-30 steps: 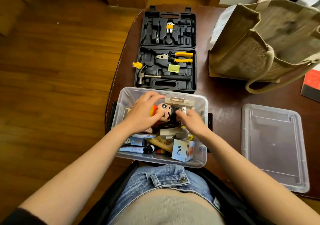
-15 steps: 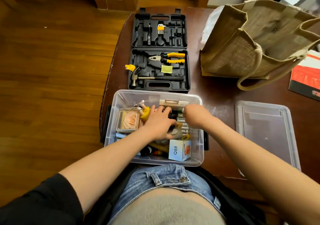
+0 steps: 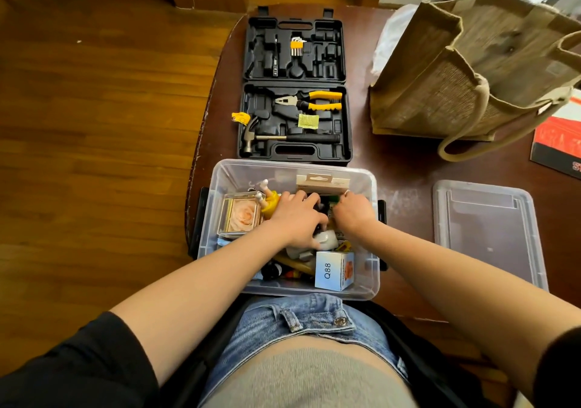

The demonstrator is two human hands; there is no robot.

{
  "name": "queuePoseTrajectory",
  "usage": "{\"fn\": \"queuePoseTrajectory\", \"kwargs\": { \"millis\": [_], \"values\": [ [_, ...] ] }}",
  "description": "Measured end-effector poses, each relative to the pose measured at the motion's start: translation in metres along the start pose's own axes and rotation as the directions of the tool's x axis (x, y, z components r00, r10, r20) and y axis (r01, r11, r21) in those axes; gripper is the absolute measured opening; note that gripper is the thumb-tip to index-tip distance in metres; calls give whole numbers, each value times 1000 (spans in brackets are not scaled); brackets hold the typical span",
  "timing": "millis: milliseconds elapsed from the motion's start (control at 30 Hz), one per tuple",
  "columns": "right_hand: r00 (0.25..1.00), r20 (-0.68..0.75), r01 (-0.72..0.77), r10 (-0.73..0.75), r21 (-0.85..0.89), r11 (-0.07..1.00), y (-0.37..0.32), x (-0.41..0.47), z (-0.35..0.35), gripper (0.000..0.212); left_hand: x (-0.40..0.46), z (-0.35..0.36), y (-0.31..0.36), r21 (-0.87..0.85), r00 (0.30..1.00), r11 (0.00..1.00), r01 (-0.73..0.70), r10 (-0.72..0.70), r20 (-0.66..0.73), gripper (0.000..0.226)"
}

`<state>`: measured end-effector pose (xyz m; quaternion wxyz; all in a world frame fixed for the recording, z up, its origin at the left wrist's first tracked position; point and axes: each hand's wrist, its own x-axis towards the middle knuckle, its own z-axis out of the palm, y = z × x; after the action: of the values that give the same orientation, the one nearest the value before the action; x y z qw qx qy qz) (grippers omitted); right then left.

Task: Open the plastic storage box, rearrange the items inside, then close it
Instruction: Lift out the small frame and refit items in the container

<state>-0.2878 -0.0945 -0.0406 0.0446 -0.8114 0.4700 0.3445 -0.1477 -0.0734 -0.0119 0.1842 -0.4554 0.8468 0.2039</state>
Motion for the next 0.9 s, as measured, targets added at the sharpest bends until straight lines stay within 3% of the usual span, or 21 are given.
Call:
{"fn": "queuePoseTrajectory", "kwargs": {
  "millis": [167, 300, 600, 767, 900],
  "values": [
    [1000, -17, -22, 23, 39, 999, 1, 2, -7, 28, -2, -2, 0, -11, 1000, 1000, 5, -5, 13, 46],
    [998, 16, 61, -60, -46, 997, 2, -2, -5, 26, -4, -3, -1, -26, 1000, 1000, -1, 1, 3, 45],
    [996, -54, -74, 72, -38, 997, -7, 8, 5, 21, -6, -1, -1, -56, 1000, 998, -5, 4, -17, 41],
    [991, -47, -119, 124, 103, 988, -4, 19, 1, 18, -6, 0, -2, -73, 1000, 997, -13, 11, -27, 39],
    [994, -32, -100, 104, 114, 988, -3, 19, 0, 19, -8, -1, -3, -106, 999, 994, -23, 21, -28, 38]
  ]
}}
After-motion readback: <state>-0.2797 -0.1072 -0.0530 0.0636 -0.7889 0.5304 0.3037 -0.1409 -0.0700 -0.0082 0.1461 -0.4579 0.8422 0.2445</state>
